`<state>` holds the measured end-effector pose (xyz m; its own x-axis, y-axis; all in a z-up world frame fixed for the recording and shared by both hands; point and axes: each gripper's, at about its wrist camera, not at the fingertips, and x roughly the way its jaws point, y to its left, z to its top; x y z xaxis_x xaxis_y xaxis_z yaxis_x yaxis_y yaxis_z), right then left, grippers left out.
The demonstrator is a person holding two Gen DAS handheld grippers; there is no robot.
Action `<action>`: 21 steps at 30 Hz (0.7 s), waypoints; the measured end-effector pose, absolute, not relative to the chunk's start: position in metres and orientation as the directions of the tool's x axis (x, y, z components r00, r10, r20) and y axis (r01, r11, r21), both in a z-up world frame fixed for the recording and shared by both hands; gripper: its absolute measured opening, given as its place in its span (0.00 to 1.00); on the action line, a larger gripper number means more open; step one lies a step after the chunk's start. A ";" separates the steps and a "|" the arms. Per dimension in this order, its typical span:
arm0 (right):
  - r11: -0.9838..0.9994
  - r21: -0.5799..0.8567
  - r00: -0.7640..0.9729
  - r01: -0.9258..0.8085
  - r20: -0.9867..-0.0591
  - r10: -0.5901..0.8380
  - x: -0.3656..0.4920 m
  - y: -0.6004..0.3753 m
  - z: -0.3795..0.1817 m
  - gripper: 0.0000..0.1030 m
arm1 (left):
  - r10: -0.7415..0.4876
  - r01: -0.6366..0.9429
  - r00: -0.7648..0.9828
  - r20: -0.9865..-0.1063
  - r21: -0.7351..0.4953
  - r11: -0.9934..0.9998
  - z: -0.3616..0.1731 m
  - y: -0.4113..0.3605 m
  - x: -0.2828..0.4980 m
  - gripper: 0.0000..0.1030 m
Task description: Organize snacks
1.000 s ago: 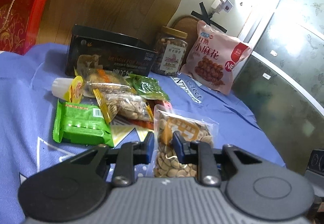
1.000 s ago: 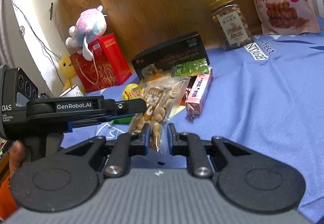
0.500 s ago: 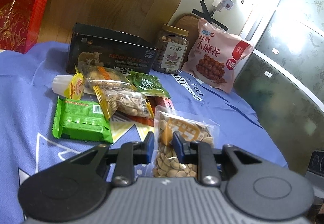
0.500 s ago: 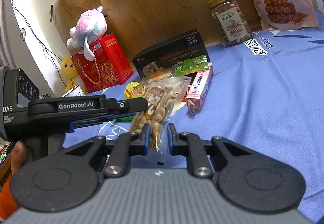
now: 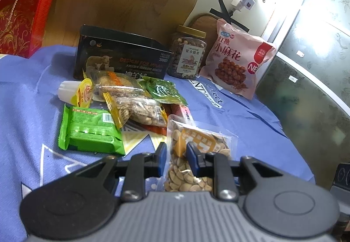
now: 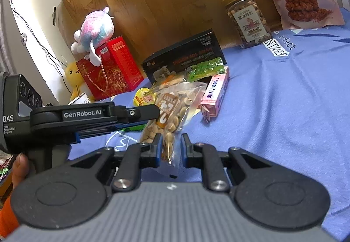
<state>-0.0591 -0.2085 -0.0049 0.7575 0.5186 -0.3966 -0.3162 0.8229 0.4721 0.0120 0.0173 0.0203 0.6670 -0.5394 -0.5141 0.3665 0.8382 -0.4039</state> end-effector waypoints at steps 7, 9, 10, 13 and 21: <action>0.816 0.477 0.745 -0.327 -0.401 0.533 -0.058 -0.206 -0.006 0.19 | -0.530 0.353 0.670 -0.520 -0.404 0.844 0.018 0.021 0.010 0.20; 0.817 0.474 0.743 -0.328 -0.404 0.533 -0.058 -0.205 -0.006 0.20 | -0.531 0.355 0.670 -0.519 -0.404 0.843 0.018 0.021 0.010 0.20; 0.820 0.468 0.743 -0.329 -0.408 0.531 -0.058 -0.205 -0.005 0.19 | -0.533 0.359 0.671 -0.515 -0.403 0.842 0.019 0.020 0.010 0.20; 0.829 0.455 0.746 -0.326 -0.414 0.521 -0.059 -0.207 -0.001 0.20 | -0.547 0.368 0.672 -0.500 -0.415 0.832 0.021 0.017 0.011 0.20; 0.820 0.498 0.734 -0.283 -0.439 0.519 -0.062 -0.211 -0.017 0.19 | -0.530 0.368 0.665 -0.527 -0.387 0.846 0.007 0.009 0.005 0.20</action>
<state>-0.0620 -0.2113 -0.0168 0.7336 0.5192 -0.4385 -0.2827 0.8199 0.4979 0.0049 0.0086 0.0066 0.6646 -0.5299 -0.5268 0.3677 0.8457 -0.3868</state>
